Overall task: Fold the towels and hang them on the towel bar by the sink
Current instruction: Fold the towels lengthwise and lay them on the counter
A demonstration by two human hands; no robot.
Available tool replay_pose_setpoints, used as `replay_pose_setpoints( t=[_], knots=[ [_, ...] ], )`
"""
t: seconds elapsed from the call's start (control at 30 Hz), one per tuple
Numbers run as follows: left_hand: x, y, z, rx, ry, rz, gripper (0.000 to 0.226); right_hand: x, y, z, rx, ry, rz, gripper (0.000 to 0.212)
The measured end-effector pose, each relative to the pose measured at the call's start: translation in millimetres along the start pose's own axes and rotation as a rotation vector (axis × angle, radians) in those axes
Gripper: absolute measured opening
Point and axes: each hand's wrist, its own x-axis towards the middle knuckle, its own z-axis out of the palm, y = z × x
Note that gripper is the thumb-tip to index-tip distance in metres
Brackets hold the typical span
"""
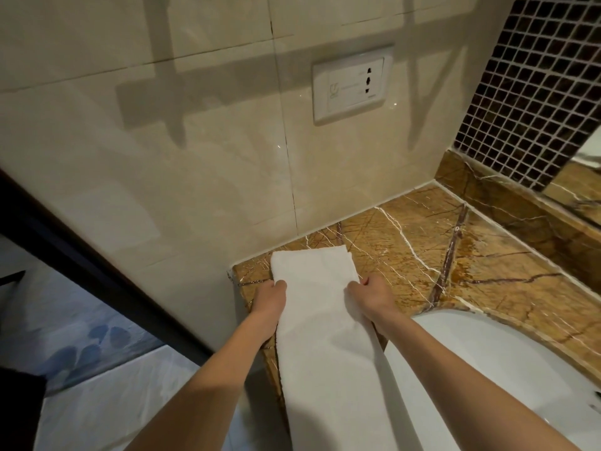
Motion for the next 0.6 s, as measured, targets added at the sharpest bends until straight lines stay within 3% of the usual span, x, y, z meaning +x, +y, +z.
replay_pose_setpoints(
  t=[0.1,0.17,0.33,0.43,0.6],
  knots=[
    [-2.0,0.2,-1.3,0.043,-0.014,0.016,0.011,-1.0,1.3,-4.2,-0.035,0.011,0.012,0.028],
    [-2.7,0.6,-2.8,0.071,0.003,0.017,0.009,-1.8,3.0,-4.3,-0.041,0.0,0.03,0.017],
    [-2.2,0.8,-2.6,0.153,0.04,0.014,0.021,-2.4,1.4,-2.8,-0.05,0.004,0.059,0.018],
    [-9.2,2.8,1.7,0.2,0.053,0.052,0.019,-4.0,0.8,-4.1,-0.046,-0.021,0.032,0.015],
    [-31.8,-0.2,1.8,0.276,0.103,0.147,0.035,-17.8,11.0,-11.9,0.021,-0.103,0.02,0.016]
  ],
)
